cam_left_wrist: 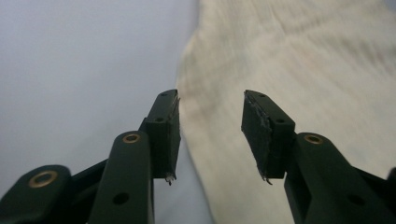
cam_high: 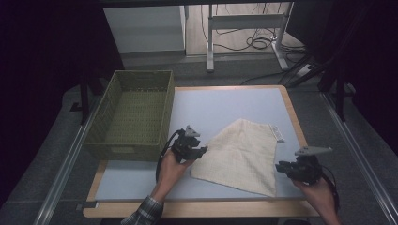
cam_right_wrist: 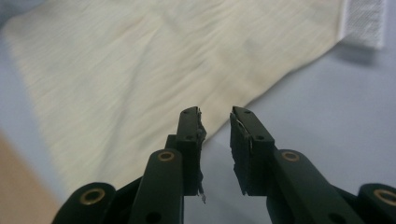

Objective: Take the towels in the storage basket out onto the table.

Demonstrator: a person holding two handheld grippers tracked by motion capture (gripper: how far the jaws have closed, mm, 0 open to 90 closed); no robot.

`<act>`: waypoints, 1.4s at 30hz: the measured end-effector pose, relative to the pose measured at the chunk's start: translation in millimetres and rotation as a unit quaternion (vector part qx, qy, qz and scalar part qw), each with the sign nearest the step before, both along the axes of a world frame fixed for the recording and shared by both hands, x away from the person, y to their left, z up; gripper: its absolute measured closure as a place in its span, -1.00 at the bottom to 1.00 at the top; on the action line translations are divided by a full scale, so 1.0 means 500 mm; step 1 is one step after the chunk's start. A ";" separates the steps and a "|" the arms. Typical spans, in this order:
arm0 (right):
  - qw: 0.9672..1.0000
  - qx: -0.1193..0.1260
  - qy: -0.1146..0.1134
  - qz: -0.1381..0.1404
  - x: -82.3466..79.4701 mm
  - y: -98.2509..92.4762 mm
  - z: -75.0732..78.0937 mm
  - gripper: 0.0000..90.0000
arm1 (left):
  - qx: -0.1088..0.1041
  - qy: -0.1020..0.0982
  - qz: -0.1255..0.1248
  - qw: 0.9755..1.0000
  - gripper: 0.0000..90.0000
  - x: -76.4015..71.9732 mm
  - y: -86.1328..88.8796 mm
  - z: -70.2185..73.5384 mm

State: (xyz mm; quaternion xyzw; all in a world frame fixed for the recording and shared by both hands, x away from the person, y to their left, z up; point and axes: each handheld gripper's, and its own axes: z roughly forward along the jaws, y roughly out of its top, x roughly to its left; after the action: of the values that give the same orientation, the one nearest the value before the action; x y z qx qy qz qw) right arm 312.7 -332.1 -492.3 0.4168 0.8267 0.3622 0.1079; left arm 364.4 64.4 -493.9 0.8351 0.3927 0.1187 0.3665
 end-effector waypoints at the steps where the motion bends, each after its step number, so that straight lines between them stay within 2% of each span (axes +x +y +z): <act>1: 1.000 -0.002 -0.001 -0.005 0.020 0.003 0.000 0.64 | 0.002 -0.001 -0.001 1.000 0.27 0.011 -0.006 0.001; 6: 1.000 -0.004 -0.005 -0.027 0.082 0.005 -0.002 0.66 | -0.026 0.019 -0.009 0.999 0.25 0.097 -0.038 0.001; 9: 0.999 -0.023 -0.021 -0.038 0.107 0.000 -0.007 0.58 | -0.038 0.031 -0.023 0.999 0.18 0.137 -0.057 -0.003; 11: 0.998 -0.029 -0.026 -0.049 0.115 -0.006 -0.010 0.51 | -0.039 0.034 -0.030 0.998 0.16 0.152 -0.069 -0.005; 13: 0.997 -0.035 -0.034 -0.063 0.122 -0.018 -0.016 0.42 | -0.026 0.032 -0.038 0.998 0.15 0.164 -0.086 -0.008; 16: 0.996 -0.036 -0.035 -0.079 0.127 -0.033 -0.025 0.32 | -0.025 0.037 -0.042 0.998 0.17 0.177 -0.101 -0.014; 18: 0.995 -0.038 -0.034 -0.089 0.127 -0.040 -0.036 0.27 | -0.025 0.047 -0.043 0.998 0.24 0.186 -0.108 -0.022; 20: 0.994 -0.040 -0.035 -0.091 0.126 -0.044 -0.047 0.23 | -0.025 0.057 -0.051 0.997 0.43 0.190 -0.111 -0.028; 21: 0.994 -0.036 -0.042 -0.091 0.124 -0.045 -0.049 0.22 | -0.024 0.064 -0.057 0.996 0.56 0.190 -0.113 -0.029; 22: 0.994 -0.031 -0.046 -0.090 0.121 -0.047 -0.052 0.20 | -0.023 0.064 -0.059 0.996 0.77 0.188 -0.115 -0.028; 23: 0.994 -0.028 -0.049 -0.090 0.120 -0.047 -0.054 0.19 | -0.025 0.059 -0.063 0.996 0.90 0.184 -0.117 -0.024; 26: 0.994 -0.031 -0.059 -0.084 0.116 -0.048 -0.057 0.18 | -0.030 0.047 -0.079 0.995 0.95 0.165 -0.125 -0.002; 28: 0.994 -0.028 -0.062 -0.084 0.115 -0.048 -0.059 0.17 | -0.028 0.039 -0.099 0.994 0.95 0.145 -0.138 0.017; 30: 0.994 -0.024 -0.063 -0.083 0.114 -0.051 -0.060 0.17 | -0.031 0.035 -0.121 0.992 0.95 0.120 -0.155 0.031; 31: 0.994 -0.022 -0.064 -0.084 0.114 -0.051 -0.061 0.17 | -0.030 0.036 -0.138 0.989 0.95 0.103 -0.168 0.035; 35: 0.994 -0.015 -0.066 -0.085 0.112 -0.052 -0.063 0.15 | -0.010 0.052 -0.189 0.981 0.80 0.055 -0.214 0.019; 37: 0.994 -0.014 -0.067 -0.085 0.111 -0.052 -0.063 0.14 | 0.004 0.067 -0.208 0.976 0.62 0.040 -0.233 0.003; 38: 0.994 -0.016 -0.067 -0.084 0.111 -0.052 -0.063 0.14 | 0.013 0.071 -0.211 0.975 0.50 0.033 -0.240 -0.003; 40: 0.994 -0.017 -0.068 -0.083 0.111 -0.051 -0.063 0.12 | 0.013 0.070 -0.215 0.974 0.29 0.030 -0.240 -0.003; 41: 0.994 -0.018 -0.068 -0.082 0.111 -0.051 -0.063 0.12 | 0.007 0.066 -0.213 0.975 0.25 0.031 -0.236 0.001; 42: 0.994 -0.018 -0.068 -0.082 0.111 -0.051 -0.063 0.12 | 0.001 0.063 -0.205 0.977 0.21 0.034 -0.230 0.009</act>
State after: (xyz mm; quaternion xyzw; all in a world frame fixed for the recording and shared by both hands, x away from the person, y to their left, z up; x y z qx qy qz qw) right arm 368.5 -357.6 -523.9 0.4553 0.7869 0.3649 0.2008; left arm 381.4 -50.4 -489.6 0.9040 0.2350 -0.0112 0.3569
